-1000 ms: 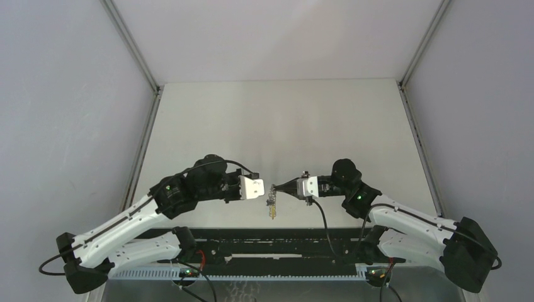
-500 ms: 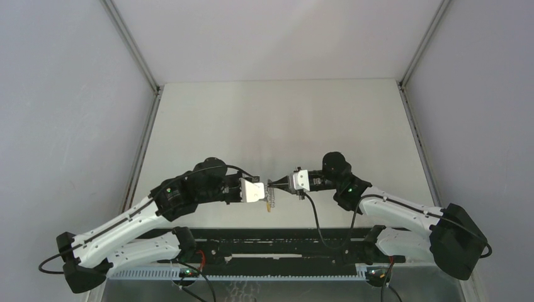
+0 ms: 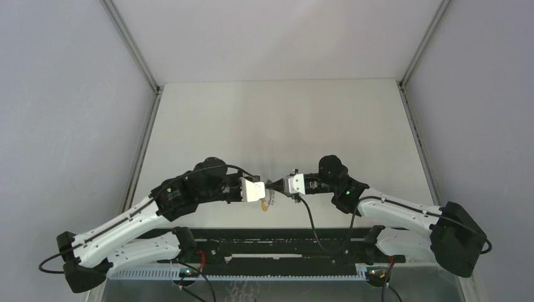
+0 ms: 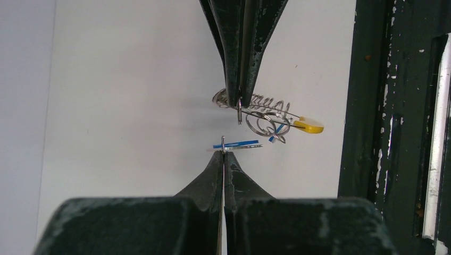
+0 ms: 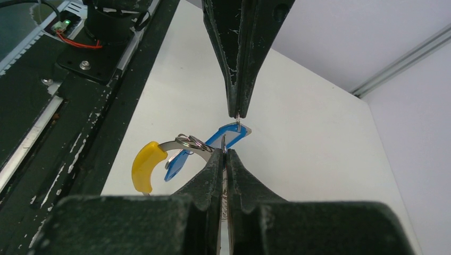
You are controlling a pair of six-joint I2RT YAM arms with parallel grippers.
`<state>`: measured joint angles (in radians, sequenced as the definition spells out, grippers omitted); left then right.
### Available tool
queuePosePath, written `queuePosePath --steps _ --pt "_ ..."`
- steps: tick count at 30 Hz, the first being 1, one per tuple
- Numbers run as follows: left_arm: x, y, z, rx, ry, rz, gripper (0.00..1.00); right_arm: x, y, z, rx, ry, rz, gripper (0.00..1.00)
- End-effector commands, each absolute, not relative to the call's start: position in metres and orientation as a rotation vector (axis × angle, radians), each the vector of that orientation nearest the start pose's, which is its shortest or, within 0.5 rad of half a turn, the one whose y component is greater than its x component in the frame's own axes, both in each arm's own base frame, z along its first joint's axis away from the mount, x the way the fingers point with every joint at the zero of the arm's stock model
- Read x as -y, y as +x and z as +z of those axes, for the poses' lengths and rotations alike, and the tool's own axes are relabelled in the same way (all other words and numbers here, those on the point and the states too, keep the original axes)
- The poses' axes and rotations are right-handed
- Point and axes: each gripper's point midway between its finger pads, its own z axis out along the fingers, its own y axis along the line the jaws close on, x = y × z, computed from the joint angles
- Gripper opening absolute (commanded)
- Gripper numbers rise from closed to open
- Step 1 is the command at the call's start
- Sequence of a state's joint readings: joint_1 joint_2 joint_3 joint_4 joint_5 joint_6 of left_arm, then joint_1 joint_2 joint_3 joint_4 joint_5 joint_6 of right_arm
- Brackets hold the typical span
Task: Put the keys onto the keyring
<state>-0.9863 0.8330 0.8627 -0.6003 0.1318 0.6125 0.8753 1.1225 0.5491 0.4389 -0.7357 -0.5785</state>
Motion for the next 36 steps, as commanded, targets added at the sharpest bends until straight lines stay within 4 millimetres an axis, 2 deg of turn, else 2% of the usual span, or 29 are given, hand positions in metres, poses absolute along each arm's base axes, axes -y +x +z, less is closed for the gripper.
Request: queuePosePath --steps 1,11,16,20,24,28,33,36 --pt "0.236 0.157 0.210 -1.434 1.588 -0.356 0.00 -0.347 0.160 0.242 -0.758 -1.450 0.754 0.00" --pt "0.237 0.157 0.207 -1.447 1.592 -0.359 0.00 -0.348 0.163 0.243 -0.769 -1.438 0.726 0.00" --pt "0.237 0.160 0.204 -1.498 1.573 -0.349 0.00 -0.339 0.167 0.236 -0.854 -1.437 0.699 0.00" --pt "0.237 0.162 0.201 -1.561 1.550 -0.355 0.00 -0.323 0.167 0.228 -0.930 -1.408 0.665 0.00" --pt "0.241 0.162 0.194 -1.725 1.494 -0.389 0.00 -0.301 0.172 0.223 -1.027 -1.303 0.610 0.00" --pt "0.245 0.165 0.175 -1.905 1.392 -0.401 0.00 -0.273 0.187 0.215 -1.140 -1.157 0.499 0.00" --pt "0.258 0.170 0.150 -2.063 1.299 -0.421 0.00 -0.244 0.189 0.218 -1.195 -1.003 0.450 0.00" --pt "0.267 0.175 0.127 -2.138 1.294 -0.404 0.00 -0.232 0.187 0.217 -1.212 -0.965 0.433 0.00"
